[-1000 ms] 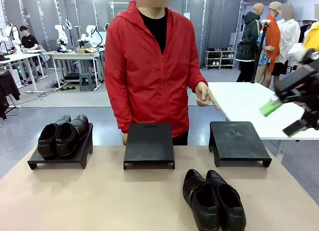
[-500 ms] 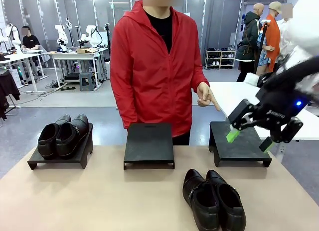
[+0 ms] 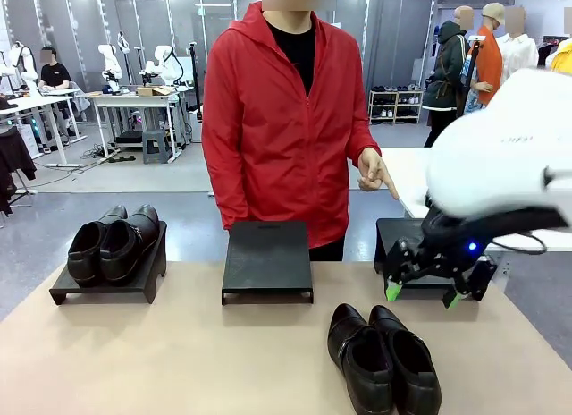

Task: Place the shoes on the stand as instructed by the person.
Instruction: Pick up another pair of Shoes and place it on the Shoes Stand indicated by the person.

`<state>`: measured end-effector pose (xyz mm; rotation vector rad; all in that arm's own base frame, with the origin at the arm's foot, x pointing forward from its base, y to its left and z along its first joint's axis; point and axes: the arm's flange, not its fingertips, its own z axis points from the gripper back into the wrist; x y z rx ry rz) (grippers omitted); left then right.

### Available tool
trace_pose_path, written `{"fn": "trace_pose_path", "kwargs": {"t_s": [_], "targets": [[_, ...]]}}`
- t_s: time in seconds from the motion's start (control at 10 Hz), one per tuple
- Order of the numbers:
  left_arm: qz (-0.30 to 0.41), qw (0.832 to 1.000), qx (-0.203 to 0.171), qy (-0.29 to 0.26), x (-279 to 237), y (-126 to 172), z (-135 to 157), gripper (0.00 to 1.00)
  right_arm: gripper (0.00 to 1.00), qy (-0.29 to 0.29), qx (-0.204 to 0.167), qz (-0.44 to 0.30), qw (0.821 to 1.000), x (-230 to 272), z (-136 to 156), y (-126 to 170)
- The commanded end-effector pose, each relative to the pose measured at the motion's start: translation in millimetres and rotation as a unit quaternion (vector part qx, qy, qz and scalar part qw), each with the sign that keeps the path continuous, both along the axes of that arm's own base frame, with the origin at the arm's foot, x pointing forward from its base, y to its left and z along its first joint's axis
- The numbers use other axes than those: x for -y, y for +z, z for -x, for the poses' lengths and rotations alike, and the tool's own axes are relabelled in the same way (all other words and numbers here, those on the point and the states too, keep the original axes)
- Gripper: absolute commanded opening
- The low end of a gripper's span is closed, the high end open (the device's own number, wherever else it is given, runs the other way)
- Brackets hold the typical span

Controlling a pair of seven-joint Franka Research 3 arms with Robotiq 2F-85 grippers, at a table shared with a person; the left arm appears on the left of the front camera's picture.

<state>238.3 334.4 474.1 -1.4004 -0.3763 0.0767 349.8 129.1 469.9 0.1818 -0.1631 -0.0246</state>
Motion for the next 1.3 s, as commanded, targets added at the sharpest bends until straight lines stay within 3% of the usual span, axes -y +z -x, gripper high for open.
{"fn": "trace_pose_path", "kwargs": {"t_s": [0.0,0.6,1.2], "targets": [[0.003,1.0,0.015,0.002,1,0,1,1.0,1.0,-0.025,0.002,0.031,0.999,-17,-15,-24],[0.003,1.0,0.015,0.002,1,0,1,1.0,1.0,-0.013,-0.038,0.062,0.997,-46,-30,-82],[0.003,1.0,0.015,0.002,1,0,1,1.0,1.0,0.007,-0.073,0.078,0.994,-62,-32,-119]]}}
